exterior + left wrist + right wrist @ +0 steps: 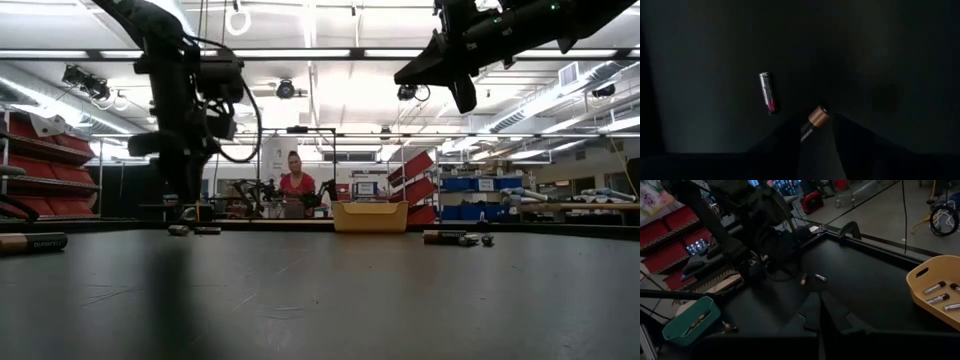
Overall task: Sort batteries
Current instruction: Put the black battery into the green bin
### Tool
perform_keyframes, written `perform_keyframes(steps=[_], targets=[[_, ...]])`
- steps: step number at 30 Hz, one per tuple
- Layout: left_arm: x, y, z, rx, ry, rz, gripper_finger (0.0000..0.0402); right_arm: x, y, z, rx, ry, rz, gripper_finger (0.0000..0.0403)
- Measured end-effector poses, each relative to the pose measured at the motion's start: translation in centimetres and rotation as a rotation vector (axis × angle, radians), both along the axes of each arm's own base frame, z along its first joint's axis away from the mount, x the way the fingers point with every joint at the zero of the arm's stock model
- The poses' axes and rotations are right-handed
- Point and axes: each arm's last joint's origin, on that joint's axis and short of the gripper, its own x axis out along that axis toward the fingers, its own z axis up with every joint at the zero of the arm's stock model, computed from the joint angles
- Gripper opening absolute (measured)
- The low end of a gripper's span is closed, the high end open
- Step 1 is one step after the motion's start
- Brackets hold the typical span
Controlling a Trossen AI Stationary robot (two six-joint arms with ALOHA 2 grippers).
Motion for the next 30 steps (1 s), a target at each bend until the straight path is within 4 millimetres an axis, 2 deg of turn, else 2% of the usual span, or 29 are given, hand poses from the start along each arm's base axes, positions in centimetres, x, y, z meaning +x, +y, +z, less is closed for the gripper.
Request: perform_keyframes(steps=[9,19,22,25,30], targets=[[0.6,0.3,-1.8,-0.026,0.075,0.016,0.0211,0.0,0.0,0.0,0.013,-0.005,-0.006,0.0001],[1.2,0.7,-4.3,-0.073,0.174,0.018,0.0201,0.0,0.0,0.0,0.013,-0.005,-0.009,0.0001],[1.3,0.7,-5.2,-0.107,0.21,0.02,0.0189,0.0,0.0,0.0,0.02,-0.008,-0.011,0.0001],[1.4,0.6,-5.9,-0.155,0.239,0.018,0.0156,0.0,0.0,0.0,0.022,-0.013,-0.012,0.0001],[1.6,0.0,-6.0,-0.17,0.248,0.011,0.004,0.0,0.0,0.1,0.032,-0.021,-0.016,0.0]])
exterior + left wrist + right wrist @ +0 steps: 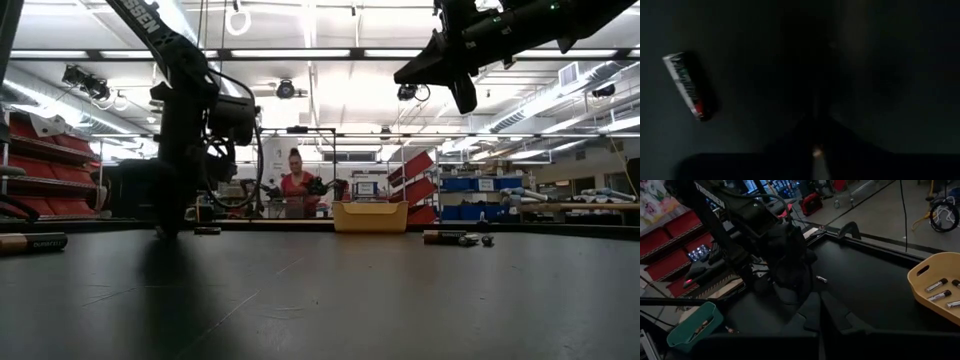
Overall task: Sort batteries
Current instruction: Put the black battery into the green bin
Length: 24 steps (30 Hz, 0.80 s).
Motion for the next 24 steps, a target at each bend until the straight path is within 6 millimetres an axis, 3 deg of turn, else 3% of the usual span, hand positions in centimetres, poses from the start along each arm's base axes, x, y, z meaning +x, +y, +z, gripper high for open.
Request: perform_keyframes(steps=[2,8,11,13,18,21,24], targets=[[0.1,-0.1,0.0,0.003,0.0,-0.005,0.0013,0.0,0.0,0.0,0.0,0.0,0.0,0.0001],[0.9,-0.3,0.5,0.032,-0.014,0.003,0.0006,0.0,0.0,0.0,0.0,-0.002,0.0,0.0001],[1.8,0.0,1.3,0.04,-0.05,0.026,0.0004,0.0,0.0,0.0,-0.003,-0.001,0.0,0.0],[3.3,0.5,2.2,0.047,-0.166,0.051,0.0004,0.0,0.0,0.0,-0.003,-0.002,0.0,0.0001],[4.4,0.8,4.1,0.003,-0.222,0.128,0.0004,0.0,0.0,0.1,-0.003,-0.006,-0.001,0.0],[4.5,1.0,5.8,-0.062,-0.222,0.315,0.0005,0.0,0.0,0.1,0.003,-0.01,-0.002,0.0001],[3.7,1.0,6.2,-0.119,-0.124,0.58,0.0027,0.0,0.0,0.1,0.005,-0.01,0.001,0.0001]])
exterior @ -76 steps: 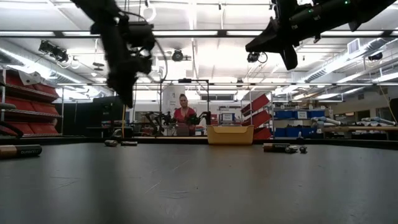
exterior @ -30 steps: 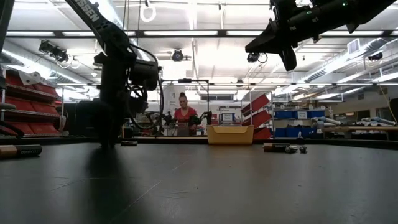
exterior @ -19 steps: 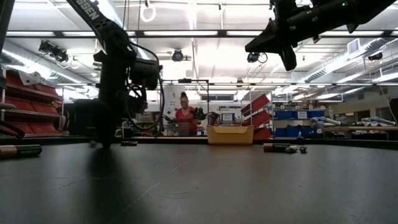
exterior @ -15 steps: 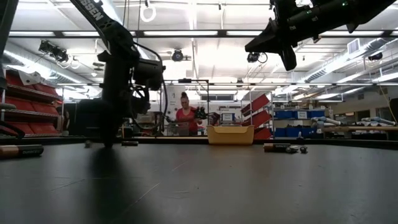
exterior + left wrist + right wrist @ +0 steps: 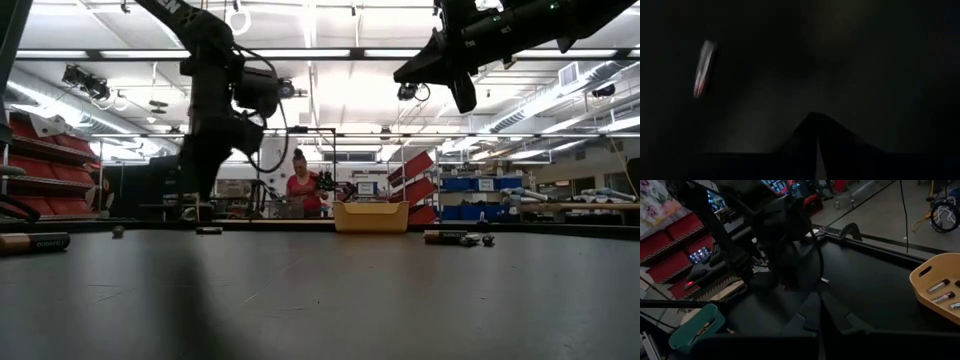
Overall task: Sort batteries
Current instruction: Put the black battery into the green bin
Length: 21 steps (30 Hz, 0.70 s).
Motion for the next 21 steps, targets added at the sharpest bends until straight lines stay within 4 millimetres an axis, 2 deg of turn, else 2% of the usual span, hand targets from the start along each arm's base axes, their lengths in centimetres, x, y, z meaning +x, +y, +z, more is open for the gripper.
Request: perform_keyframes(steps=[5,9,13,16,21], targets=[[-1.6,-1.5,1.0,-0.048,0.061,0.131,0.0094,0.0,0.0,0.0,-0.019,0.008,0.006,0.0001],[-3.1,-3.5,2.9,-0.007,-0.03,0.23,0.0137,0.0,0.0,0.0,-0.047,0.021,0.014,0.0001],[-5.4,-5.1,4.1,0.049,-0.133,0.39,0.016,0.0,-0.2,0.0,-0.043,0.019,0.034,0.0001],[-7.6,-5.8,4.0,0.043,-0.169,0.531,0.0167,0.0,-0.4,0.0,-0.041,0.017,0.053,0.0001],[-10.3,-6.7,2.7,0.013,-0.166,0.746,0.0176,0.0,-0.6,0.0,-0.043,0.013,0.094,0.0]])
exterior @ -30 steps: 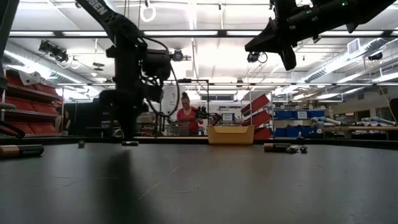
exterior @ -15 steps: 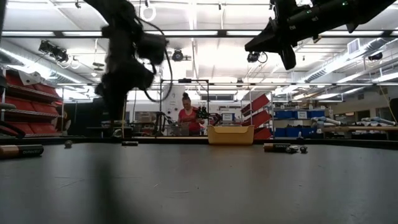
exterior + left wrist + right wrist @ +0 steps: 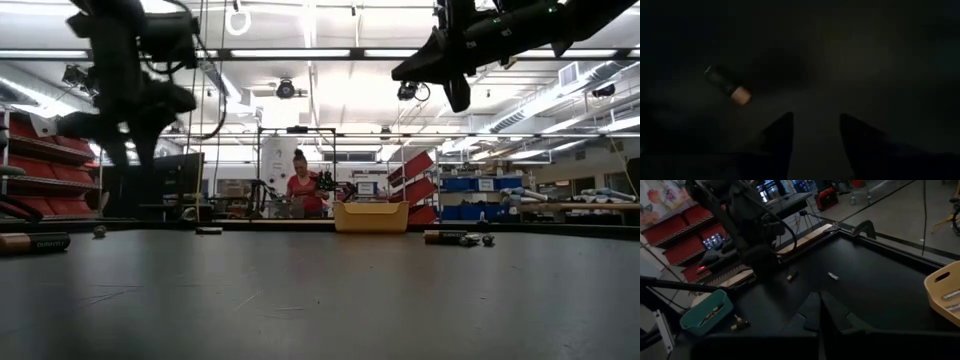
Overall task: Sort batteries
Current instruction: Put the black battery into the green bin
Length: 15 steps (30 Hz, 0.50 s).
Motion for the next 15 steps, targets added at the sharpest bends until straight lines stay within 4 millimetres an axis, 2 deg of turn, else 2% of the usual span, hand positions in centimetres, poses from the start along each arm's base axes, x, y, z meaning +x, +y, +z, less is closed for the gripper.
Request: perform_keyframes(steps=[6,12,15], targets=[[-1.5,-0.7,-1.0,0.004,0.119,0.14,0.0198,0.0,0.1,0.1,0.001,-0.007,0.012,0.0001],[-1.4,-0.4,-1.5,0.057,0.167,0.211,0.0209,0.0,0.2,0.1,-0.004,-0.006,0.017,0.0002],[-1.4,-0.4,-2.5,0.057,0.179,0.236,0.0209,0.1,0.2,0.2,-0.008,-0.015,0.017,0.0]])
